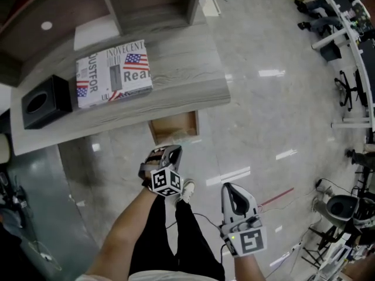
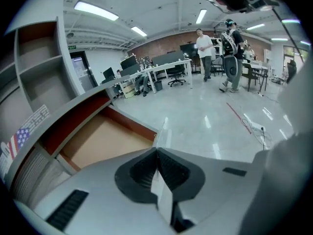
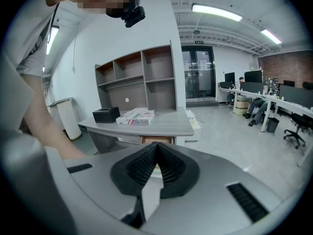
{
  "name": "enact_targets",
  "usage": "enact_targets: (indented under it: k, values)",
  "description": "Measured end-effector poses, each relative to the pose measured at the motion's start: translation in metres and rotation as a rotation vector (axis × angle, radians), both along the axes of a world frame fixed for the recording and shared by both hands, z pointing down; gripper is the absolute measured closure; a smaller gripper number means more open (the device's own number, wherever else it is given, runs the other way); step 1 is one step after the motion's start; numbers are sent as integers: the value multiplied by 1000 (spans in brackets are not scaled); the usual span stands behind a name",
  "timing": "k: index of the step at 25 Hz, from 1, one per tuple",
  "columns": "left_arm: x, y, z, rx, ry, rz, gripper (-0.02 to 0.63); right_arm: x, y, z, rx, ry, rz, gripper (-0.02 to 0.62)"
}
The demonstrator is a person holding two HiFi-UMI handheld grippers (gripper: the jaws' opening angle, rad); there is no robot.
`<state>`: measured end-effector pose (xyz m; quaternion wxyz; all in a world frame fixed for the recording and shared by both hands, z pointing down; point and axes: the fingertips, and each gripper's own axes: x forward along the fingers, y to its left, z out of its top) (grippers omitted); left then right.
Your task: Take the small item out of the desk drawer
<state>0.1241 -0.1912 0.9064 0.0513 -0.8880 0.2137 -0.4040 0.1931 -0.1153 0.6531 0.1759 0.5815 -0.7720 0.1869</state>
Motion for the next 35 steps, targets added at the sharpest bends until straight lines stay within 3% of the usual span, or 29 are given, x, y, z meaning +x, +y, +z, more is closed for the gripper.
enact_targets:
  k: [6,17,26,35]
  values:
    - [-22,-14,-62,-27,184,-140,588,-18,-7,-36,35,4,-22,572]
    - [-72,-32,-208,31,456,-338,588,-47,-11,-111,101,20,-91,572]
    - [-121,-28,-314,59,600,-443,588,-57,-11,-174,197,15,-125,572]
    - [-147,-16,-403,136,683,-446,588,-64,-8,-219,265,-20,-152,574]
